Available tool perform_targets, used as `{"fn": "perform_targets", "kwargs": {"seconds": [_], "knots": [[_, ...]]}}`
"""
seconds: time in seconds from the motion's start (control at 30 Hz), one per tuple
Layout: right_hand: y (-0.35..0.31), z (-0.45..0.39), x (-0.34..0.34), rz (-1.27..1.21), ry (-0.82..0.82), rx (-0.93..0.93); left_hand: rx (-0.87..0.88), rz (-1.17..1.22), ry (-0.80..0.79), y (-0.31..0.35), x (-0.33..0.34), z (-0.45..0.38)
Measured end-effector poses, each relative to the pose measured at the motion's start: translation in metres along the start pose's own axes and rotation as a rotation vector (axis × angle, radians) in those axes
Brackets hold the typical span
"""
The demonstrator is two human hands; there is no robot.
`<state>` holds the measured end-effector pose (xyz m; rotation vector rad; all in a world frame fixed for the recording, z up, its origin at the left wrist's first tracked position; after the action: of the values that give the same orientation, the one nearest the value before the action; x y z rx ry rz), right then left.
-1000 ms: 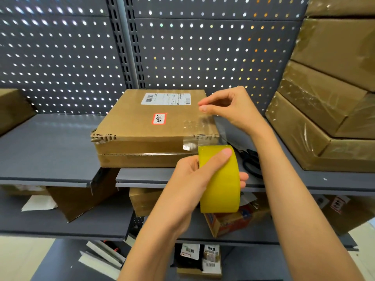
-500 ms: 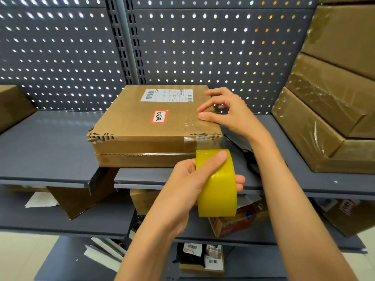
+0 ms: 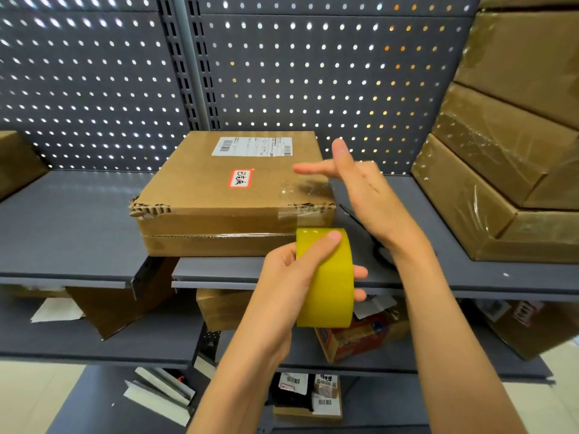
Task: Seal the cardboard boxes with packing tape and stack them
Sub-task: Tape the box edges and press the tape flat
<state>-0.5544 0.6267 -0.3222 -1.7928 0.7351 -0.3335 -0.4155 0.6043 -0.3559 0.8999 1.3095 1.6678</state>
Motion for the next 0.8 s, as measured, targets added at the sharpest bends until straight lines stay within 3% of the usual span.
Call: {"fn": "perform_targets", "kwargs": {"seconds": [0.07, 0.33, 0.8], "knots": [[0.011, 0.006, 0.007, 0.061, -0.076, 0.098, 0.033, 0.001, 0.0, -0.001, 0.002, 0.001], [0.022, 0.007, 0.012, 0.238, -0.151, 0.179, 0.111, -0.001, 0.083, -0.008, 0.008, 0.007], [0.022, 0.01, 0.014, 0.181, -0.088, 0.171, 0.032, 0.028, 0.076, -0.02, 0.012, 0.013]]}}
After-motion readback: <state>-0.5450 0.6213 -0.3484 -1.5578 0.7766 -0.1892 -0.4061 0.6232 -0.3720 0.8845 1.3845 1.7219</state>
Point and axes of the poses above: each hand's wrist, its own z-axis away from the middle knuckle, its own x-axis out of the palm, y = z × x, the point moved 5 cm from there along -z, towards the middle knuckle, and after that the axes turned 15 degrees about -z, right-handed, at the moved point
